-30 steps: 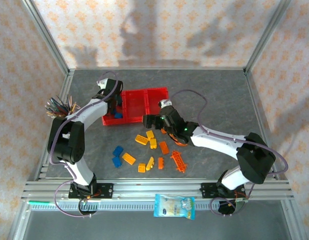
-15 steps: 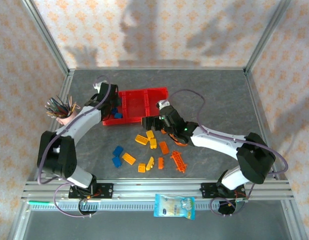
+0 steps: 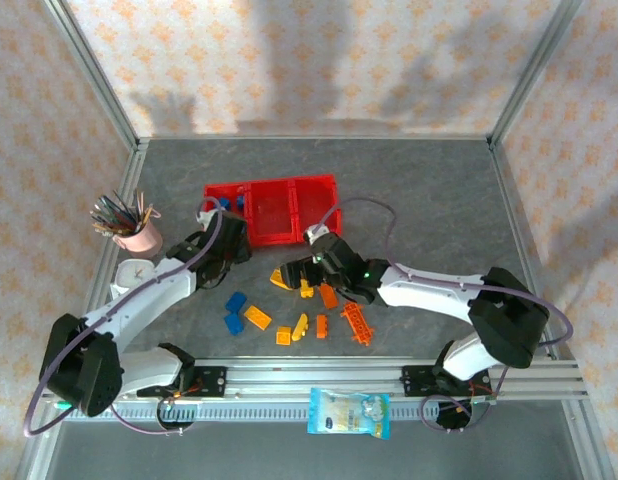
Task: Sort the legos into containers by color
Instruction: Pick up the lego from the bottom-left of the table.
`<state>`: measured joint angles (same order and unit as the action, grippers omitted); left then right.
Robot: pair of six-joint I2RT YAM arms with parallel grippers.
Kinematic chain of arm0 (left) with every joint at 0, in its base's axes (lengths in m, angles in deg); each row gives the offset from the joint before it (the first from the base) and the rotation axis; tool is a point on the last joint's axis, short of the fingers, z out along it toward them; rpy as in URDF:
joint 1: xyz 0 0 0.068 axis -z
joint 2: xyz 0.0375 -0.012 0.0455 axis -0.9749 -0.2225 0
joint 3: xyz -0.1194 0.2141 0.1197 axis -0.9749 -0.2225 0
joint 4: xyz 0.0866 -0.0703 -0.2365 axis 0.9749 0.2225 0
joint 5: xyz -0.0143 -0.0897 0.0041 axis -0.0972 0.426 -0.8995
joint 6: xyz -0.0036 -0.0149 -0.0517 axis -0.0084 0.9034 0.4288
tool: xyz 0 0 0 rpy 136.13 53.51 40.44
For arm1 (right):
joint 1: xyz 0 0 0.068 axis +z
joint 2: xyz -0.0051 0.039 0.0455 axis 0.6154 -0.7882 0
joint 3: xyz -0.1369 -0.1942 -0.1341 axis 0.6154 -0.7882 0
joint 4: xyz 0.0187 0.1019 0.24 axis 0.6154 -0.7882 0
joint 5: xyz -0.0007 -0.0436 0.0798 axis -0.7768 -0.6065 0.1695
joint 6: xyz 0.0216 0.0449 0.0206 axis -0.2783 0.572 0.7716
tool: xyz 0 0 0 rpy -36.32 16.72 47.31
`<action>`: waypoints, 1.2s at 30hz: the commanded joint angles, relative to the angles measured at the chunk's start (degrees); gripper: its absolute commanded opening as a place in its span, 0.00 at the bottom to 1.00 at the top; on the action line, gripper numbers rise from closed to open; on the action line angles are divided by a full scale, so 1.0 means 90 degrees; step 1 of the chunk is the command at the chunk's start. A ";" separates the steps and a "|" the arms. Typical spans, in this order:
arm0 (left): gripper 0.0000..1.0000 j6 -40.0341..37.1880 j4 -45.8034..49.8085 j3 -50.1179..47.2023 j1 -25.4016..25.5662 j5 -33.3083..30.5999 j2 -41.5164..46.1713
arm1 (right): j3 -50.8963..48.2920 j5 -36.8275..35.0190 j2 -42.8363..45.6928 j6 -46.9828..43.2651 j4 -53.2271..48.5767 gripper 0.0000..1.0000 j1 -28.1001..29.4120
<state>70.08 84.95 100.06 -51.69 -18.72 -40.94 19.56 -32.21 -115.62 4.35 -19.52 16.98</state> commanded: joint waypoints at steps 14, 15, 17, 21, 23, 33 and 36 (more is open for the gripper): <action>0.66 0.1479 0.0407 -0.1490 0.0687 0.0292 0.0463 | -0.0451 0.0233 -0.0241 0.0335 0.0388 1.00 0.0366; 0.67 0.1441 0.0300 -0.1538 0.0697 0.0379 0.0448 | -0.0452 0.0224 -0.0249 0.0336 0.0398 1.00 0.0364; 0.69 0.1406 0.0221 -0.1584 0.0711 0.0501 0.0366 | -0.0452 0.0151 -0.0244 0.0343 0.0382 1.00 0.0362; 0.73 0.1391 0.0098 -0.1593 0.0753 0.0631 0.0249 | -0.0471 0.0073 -0.0204 0.0337 0.0362 1.00 0.0362; 0.74 0.1403 -0.0044 -0.1659 0.0780 0.0735 0.0241 | -0.0481 0.0059 -0.0193 0.0353 0.0366 1.00 0.0361; 0.78 0.1512 -0.0188 -0.1694 0.0868 0.0620 -0.0031 | -0.0503 0.0007 -0.0176 0.0382 0.0388 1.00 0.0364; 0.78 0.1527 -0.0293 -0.1672 0.0910 0.0667 -0.0172 | -0.0510 -0.0028 -0.0205 0.0380 0.0391 1.00 0.0368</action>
<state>82.62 83.53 85.15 -44.45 -12.60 -41.47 15.76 -30.74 -117.56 6.97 -16.68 19.99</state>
